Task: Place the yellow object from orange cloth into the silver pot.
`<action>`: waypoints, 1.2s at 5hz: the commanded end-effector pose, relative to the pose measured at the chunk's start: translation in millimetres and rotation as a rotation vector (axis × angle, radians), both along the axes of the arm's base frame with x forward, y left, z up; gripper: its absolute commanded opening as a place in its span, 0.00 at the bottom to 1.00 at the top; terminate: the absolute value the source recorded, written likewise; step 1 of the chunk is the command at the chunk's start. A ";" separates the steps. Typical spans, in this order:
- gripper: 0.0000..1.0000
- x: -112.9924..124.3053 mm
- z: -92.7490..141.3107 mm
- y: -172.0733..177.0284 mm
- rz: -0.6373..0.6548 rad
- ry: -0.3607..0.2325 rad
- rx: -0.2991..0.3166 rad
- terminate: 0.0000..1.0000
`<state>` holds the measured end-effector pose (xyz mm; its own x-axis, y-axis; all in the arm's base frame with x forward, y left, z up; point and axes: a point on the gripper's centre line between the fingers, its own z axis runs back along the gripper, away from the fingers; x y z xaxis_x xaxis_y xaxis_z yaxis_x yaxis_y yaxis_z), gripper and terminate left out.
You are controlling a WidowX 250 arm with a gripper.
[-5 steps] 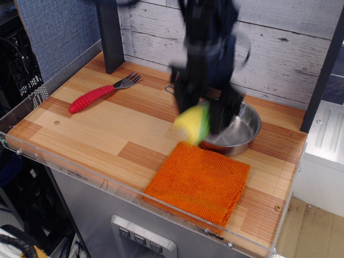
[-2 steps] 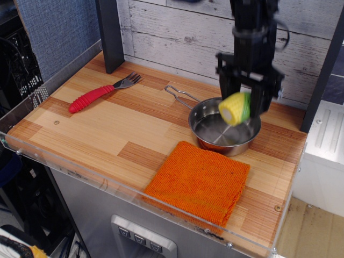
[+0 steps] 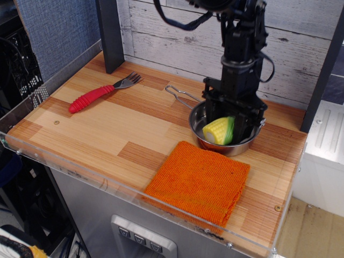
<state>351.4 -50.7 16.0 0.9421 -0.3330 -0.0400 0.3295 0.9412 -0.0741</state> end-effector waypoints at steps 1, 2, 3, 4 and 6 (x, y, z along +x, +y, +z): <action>1.00 -7.1 59.2 12.5 0.099 -0.122 0.042 0.00; 1.00 -20.9 108.3 24.2 0.325 -0.134 0.032 0.00; 1.00 -43.7 157.9 40.9 0.489 -0.118 0.015 0.00; 1.00 -57.9 174.1 50.2 0.429 -0.092 -0.038 0.00; 1.00 -53.1 170.1 37.0 0.061 -0.105 -0.049 0.00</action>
